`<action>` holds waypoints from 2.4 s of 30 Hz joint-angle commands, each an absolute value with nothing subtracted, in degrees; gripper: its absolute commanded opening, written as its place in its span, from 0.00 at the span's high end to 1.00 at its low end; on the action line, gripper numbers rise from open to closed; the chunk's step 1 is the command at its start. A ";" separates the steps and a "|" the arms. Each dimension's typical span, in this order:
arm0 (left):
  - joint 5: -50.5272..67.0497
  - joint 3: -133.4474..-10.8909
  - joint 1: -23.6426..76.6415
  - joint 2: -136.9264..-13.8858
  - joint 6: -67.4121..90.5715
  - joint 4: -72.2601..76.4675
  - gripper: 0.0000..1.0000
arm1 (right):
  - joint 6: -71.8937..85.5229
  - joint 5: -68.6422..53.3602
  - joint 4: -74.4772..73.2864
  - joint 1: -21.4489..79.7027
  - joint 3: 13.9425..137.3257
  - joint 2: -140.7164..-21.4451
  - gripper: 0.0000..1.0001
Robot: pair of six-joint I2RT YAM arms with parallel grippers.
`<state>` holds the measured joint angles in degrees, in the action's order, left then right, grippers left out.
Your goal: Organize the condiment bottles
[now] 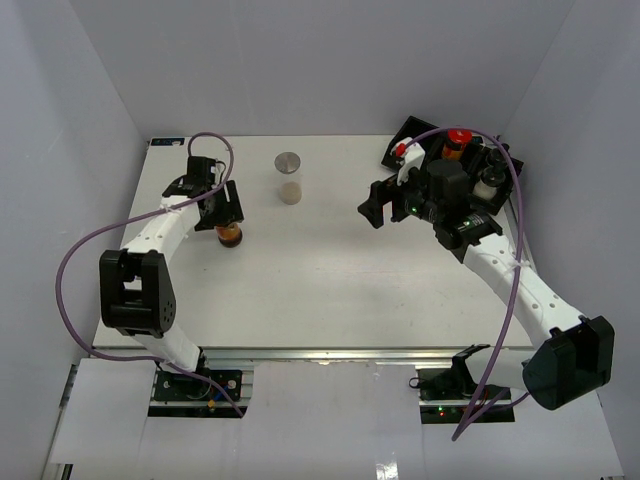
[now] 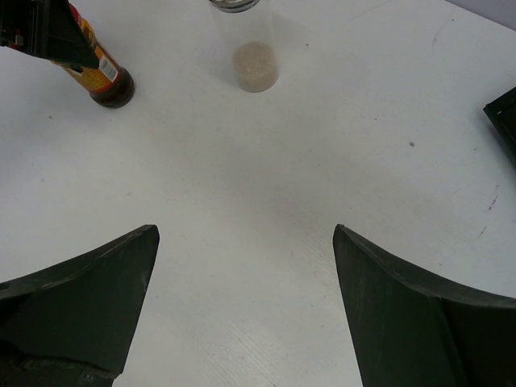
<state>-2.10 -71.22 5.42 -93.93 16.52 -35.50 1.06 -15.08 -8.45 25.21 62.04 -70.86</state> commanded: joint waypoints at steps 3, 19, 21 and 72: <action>-7.18 -73.06 7.70 -93.72 15.76 -35.17 0.35 | 0.35 -15.18 -5.45 25.22 61.03 -69.72 0.05; -10.03 -73.22 22.71 -87.51 18.87 -40.66 1.00 | 0.26 -13.93 -6.50 25.22 60.17 -67.95 0.05; -8.71 -74.14 24.77 -87.21 19.21 -40.23 1.00 | 0.26 -13.35 -6.66 25.22 60.04 -67.47 0.05; -1.32 -115.33 42.36 -124.53 18.33 -35.66 0.04 | 2.24 2.29 -9.54 24.03 54.32 -53.27 0.06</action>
